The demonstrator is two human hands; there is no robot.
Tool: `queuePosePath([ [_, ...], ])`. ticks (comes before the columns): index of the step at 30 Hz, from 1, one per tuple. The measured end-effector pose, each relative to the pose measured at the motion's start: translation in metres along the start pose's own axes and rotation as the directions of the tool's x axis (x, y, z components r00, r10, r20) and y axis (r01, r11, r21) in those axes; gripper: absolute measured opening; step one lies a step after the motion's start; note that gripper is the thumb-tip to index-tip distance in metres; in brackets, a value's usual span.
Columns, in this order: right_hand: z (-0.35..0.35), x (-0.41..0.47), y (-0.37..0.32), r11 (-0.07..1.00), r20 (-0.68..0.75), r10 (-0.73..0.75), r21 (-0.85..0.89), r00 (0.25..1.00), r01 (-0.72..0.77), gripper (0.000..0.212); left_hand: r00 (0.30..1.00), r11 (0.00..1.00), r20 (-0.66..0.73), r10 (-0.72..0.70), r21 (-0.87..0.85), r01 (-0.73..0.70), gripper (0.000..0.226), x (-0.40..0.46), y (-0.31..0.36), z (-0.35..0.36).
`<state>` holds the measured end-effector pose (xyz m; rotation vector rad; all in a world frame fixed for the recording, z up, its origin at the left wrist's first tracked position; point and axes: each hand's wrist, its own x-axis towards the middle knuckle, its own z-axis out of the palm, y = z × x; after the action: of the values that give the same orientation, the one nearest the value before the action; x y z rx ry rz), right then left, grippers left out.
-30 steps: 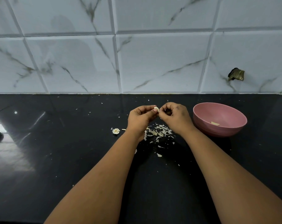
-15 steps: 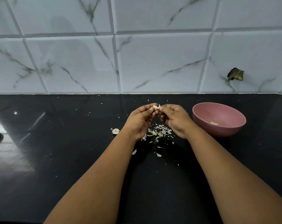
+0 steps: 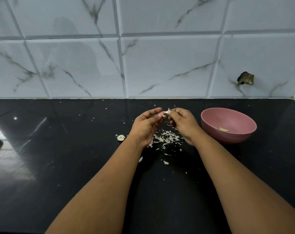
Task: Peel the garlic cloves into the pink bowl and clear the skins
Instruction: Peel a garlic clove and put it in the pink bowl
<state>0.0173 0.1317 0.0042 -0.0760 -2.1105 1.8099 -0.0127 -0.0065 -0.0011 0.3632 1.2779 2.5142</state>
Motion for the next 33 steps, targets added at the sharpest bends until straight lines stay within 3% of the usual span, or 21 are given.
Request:
queuePosePath([
  [3,-0.003,0.003,-0.001,0.998,-0.053,0.063,0.023,0.997,-0.061,0.030,1.000,1.000,0.005,-0.001,-0.007,0.001,0.023,0.001,-0.001,-0.001],
  [7,-0.012,0.004,0.002,0.889,-0.084,-0.087,-0.456,0.993,0.039,0.036,1.000,1.000,0.007,-0.003,0.009,0.003,0.026,0.002,-0.003,-0.002],
  [11,-0.017,-0.002,0.003,0.740,-0.036,-0.191,-0.662,0.981,0.120,0.023,1.000,0.999,-0.029,-0.013,0.038,0.014,0.027,0.004,-0.004,-0.001],
  [16,-0.016,-0.003,0.003,0.773,-0.033,-0.211,-0.618,0.977,0.146,0.024,0.992,0.991,-0.127,-0.001,0.133,0.018,0.027,0.007,-0.007,0.003],
  [21,-0.011,-0.002,0.003,0.896,-0.053,-0.124,-0.435,0.991,0.089,0.009,0.967,0.896,-0.196,0.165,0.439,-0.064,0.025,0.009,-0.016,0.003],
  [22,-0.011,-0.003,0.000,0.898,-0.064,-0.141,-0.429,0.988,0.100,0.006,0.962,0.879,-0.202,0.186,0.472,-0.071,0.026,0.010,-0.017,0.002],
  [24,-0.014,-0.003,-0.003,0.859,-0.107,-0.235,-0.487,0.966,0.155,0.027,0.956,0.859,-0.197,0.219,0.503,-0.093,0.027,0.010,-0.017,0.000],
  [26,-0.016,-0.004,-0.005,0.827,-0.123,-0.307,-0.526,0.944,0.200,0.035,0.954,0.840,-0.175,0.244,0.530,-0.118,0.029,0.010,-0.017,-0.002],
  [29,-0.011,-0.005,-0.003,0.831,-0.050,-0.282,-0.511,0.958,0.218,0.013,0.953,0.810,-0.141,0.268,0.569,-0.143,0.028,0.011,-0.021,-0.002],
  [33,-0.010,-0.005,-0.002,0.797,-0.033,-0.247,-0.575,0.968,0.184,0.005,0.955,0.767,-0.079,0.287,0.616,-0.179,0.031,0.009,-0.026,-0.002],
])
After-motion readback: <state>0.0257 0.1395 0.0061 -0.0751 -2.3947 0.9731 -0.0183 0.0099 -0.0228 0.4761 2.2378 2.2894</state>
